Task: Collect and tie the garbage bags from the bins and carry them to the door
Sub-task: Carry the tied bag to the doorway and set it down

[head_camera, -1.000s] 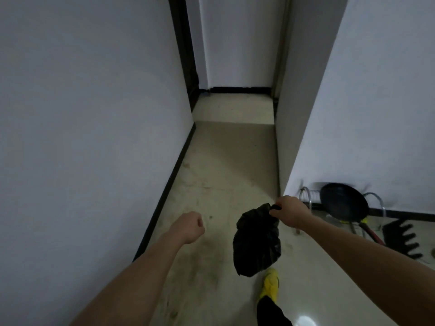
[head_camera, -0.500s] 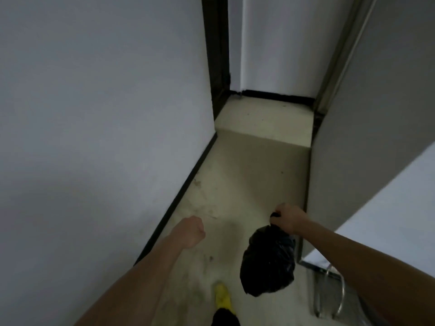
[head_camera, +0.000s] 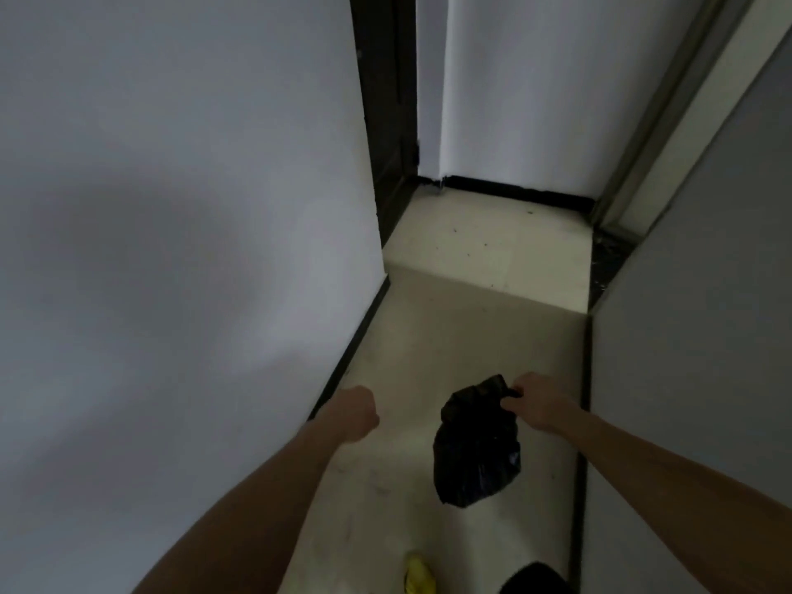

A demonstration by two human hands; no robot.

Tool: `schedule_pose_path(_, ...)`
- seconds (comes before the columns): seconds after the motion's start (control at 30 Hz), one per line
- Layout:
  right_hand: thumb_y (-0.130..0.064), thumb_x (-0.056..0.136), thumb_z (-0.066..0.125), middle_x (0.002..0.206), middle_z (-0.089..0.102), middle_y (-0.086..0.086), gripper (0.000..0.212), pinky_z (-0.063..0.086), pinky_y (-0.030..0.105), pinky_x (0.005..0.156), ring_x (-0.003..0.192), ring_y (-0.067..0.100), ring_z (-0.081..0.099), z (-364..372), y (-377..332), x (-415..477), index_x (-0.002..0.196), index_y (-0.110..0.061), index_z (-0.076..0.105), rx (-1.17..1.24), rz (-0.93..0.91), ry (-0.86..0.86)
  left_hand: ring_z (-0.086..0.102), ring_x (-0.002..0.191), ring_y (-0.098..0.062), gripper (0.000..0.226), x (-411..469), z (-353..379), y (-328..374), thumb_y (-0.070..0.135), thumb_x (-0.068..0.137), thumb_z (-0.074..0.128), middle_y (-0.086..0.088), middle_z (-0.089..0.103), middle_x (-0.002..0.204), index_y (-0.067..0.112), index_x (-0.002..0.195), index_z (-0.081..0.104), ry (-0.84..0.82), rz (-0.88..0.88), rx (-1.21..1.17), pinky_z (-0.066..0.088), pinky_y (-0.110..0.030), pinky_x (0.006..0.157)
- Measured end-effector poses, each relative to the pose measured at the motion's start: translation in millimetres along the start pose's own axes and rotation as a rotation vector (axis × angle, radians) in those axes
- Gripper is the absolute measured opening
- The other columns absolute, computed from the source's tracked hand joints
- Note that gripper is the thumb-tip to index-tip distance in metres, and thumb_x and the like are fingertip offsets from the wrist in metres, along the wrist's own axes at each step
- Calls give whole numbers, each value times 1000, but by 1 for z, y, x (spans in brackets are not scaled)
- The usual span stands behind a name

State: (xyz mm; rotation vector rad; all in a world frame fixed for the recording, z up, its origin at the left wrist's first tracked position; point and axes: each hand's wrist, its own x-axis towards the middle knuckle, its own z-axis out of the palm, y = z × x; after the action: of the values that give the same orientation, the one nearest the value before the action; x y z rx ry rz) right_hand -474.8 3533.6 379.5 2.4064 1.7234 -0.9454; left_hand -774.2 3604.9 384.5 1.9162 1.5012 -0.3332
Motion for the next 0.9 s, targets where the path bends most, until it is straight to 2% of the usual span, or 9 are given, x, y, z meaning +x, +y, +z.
schedule_pose_path(0.07, -30, 93, 56, 58, 32, 0, 45, 25, 28, 51, 52, 15, 36, -28, -3, 50, 58, -18, 30, 26, -38, 16, 56, 114, -30, 29, 46, -33, 15, 23, 92, 50, -15, 58, 124, 2, 110, 60, -2, -13, 30, 46, -34, 97)
schedule_pose_path(0.17, -31, 92, 57, 62, 32, 0, 44, 24, 28, 51, 55, 15, 36, -56, -2, 120, 60, -21, 28, 26, -70, 7, 62, 101, -27, 10, 96, -65, 29, 23, 87, 54, -11, 65, 106, 16, 80, 56, 13, -44, 2, 52, -36, 89)
schedule_pose_path(0.23, -30, 91, 58, 62, 32, -3, 44, 24, 25, 49, 54, 11, 34, -73, -3, 170, 60, -24, 29, 4, -91, -23, 63, 97, -26, 18, 132, -80, 35, 22, 85, 57, -10, 66, 97, 21, 69, 50, 26, -73, -41, 51, -35, 86)
schedule_pose_path(0.37, -25, 90, 59, 56, 31, 0, 41, 23, 29, 50, 48, 13, 32, -111, -9, 278, 59, -18, 32, -5, -149, -90, 62, 100, -23, 6, 206, -110, 54, 22, 87, 57, -7, 65, 103, 16, 86, 59, 36, -158, -95, 51, -36, 92)
schedule_pose_path(0.5, -31, 91, 56, 58, 35, 0, 40, 26, 27, 49, 49, 14, 36, -144, -15, 382, 61, -21, 32, -90, -185, -199, 62, 99, -23, 16, 285, -138, 80, 23, 88, 57, -7, 66, 104, 11, 96, 64, 80, -223, -169, 51, -34, 90)
schedule_pose_path(0.57, -32, 91, 56, 58, 35, 0, 41, 26, 27, 49, 49, 15, 36, -156, -23, 415, 61, -21, 32, -148, -210, -223, 62, 100, -24, 18, 308, -145, 91, 25, 88, 57, -7, 66, 105, 11, 98, 64, 111, -235, -211, 51, -33, 89)
schedule_pose_path(0.73, -28, 89, 57, 55, 29, -1, 41, 23, 28, 49, 45, 14, 30, -175, -47, 499, 60, -20, 30, -233, -299, -306, 59, 105, -22, 8, 367, -147, 97, 30, 89, 56, -4, 64, 110, 22, 89, 55, 67, -316, -327, 50, -37, 93)
schedule_pose_path(0.9, -30, 87, 58, 62, 34, -6, 43, 25, 24, 48, 55, 13, 40, -175, -70, 610, 62, -30, 24, -268, -265, -328, 56, 110, -22, 18, 455, -144, 73, 33, 90, 55, -3, 61, 117, 20, 101, 62, 32, -386, -388, 48, -36, 95)
